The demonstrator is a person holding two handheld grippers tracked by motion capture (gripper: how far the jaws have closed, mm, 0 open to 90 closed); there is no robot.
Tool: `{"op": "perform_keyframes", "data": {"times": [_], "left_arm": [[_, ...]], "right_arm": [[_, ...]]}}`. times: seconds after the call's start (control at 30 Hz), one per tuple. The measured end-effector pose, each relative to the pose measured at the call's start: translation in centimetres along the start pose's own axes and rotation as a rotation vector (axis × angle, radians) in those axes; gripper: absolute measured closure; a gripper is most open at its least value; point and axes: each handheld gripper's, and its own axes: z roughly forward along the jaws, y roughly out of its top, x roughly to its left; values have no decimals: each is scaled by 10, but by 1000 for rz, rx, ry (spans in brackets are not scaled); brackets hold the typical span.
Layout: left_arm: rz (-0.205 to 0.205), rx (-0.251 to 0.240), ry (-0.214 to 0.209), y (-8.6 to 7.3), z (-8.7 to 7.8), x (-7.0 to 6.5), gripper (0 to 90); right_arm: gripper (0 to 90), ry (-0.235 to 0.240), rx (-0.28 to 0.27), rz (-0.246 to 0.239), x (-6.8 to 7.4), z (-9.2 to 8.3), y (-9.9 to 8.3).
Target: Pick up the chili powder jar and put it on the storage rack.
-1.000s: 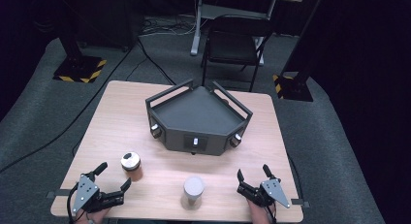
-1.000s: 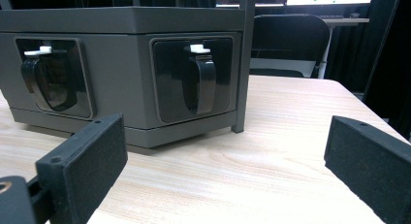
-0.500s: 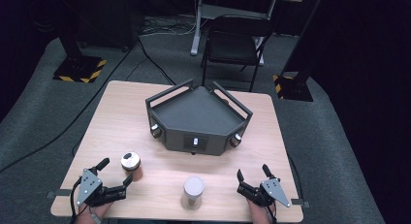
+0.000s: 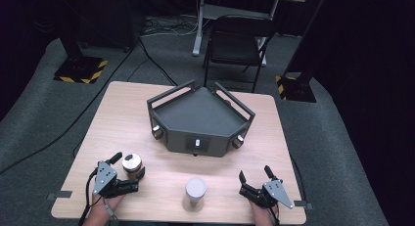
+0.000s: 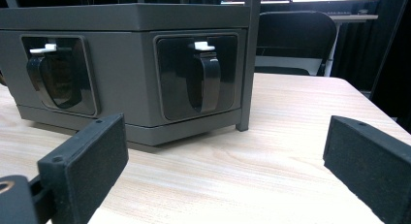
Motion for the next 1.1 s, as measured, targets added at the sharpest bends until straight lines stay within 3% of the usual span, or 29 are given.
{"op": "perform_keyframes", "data": {"times": [0.47, 0.6, 0.77, 0.87, 1.1], "left_arm": [[-14, 14, 15, -1, 6, -2, 38], [0, 22, 25, -1, 5, -4, 116], [33, 11, 25, -2, 1, -6, 344], [13, 8, 17, -3, 0, -2, 346], [15, 16, 22, -1, 1, -4, 348]], "right_arm": [[12, 6, 1, 8, -1, 0, 0], [12, 5, 2, 8, -1, 0, 0], [12, 5, 3, 9, -1, 0, 0], [11, 5, 2, 13, -1, 0, 0], [10, 4, 2, 11, -1, 0, 0]]}}
